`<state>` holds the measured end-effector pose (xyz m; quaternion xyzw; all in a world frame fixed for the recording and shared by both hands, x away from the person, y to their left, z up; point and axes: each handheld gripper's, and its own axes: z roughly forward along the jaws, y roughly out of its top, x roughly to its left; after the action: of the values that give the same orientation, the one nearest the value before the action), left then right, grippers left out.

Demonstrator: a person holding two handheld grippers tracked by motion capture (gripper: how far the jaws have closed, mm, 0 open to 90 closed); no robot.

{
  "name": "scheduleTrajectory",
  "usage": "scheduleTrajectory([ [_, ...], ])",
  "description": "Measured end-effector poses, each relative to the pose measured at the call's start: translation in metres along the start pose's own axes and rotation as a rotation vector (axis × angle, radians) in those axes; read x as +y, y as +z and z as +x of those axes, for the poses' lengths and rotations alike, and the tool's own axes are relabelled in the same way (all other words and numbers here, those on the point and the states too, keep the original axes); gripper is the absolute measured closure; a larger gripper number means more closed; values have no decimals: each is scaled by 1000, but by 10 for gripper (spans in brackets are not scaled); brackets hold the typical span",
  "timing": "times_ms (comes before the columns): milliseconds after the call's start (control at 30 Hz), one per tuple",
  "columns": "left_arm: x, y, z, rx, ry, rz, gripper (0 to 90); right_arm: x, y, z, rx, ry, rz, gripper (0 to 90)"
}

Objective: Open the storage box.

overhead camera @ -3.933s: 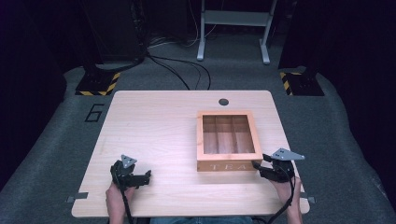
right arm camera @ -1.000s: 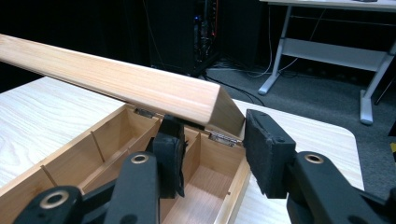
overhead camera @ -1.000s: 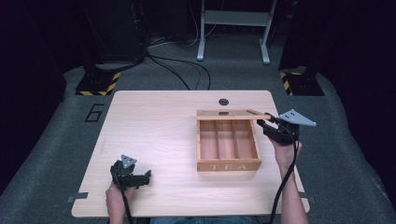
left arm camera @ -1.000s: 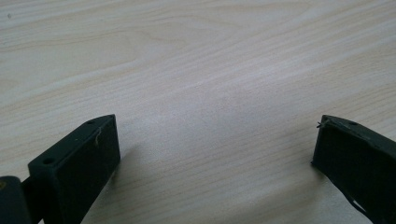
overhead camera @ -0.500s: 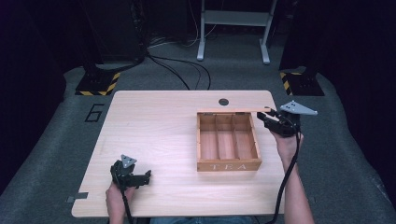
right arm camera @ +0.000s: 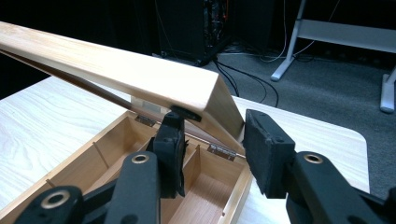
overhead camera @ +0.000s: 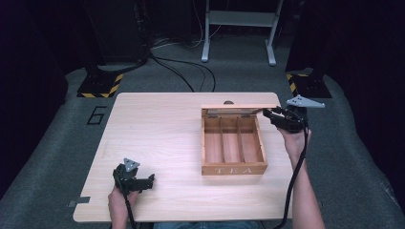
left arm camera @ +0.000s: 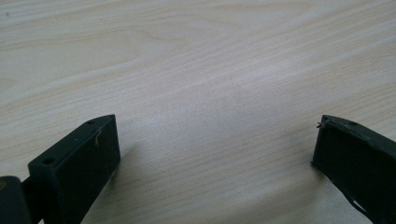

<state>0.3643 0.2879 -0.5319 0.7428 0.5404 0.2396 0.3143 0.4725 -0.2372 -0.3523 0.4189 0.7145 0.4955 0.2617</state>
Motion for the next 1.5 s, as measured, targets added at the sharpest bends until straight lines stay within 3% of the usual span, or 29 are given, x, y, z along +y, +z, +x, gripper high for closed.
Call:
scheduleTrajectory([
  [533, 0, 0, 0, 2, 1, -3, 4, 13, 7, -8, 19, 17, 21, 593],
  [1500, 0, 0, 0, 5, 3, -5, 4, 13, 7, -8, 17, 16, 21, 597],
])
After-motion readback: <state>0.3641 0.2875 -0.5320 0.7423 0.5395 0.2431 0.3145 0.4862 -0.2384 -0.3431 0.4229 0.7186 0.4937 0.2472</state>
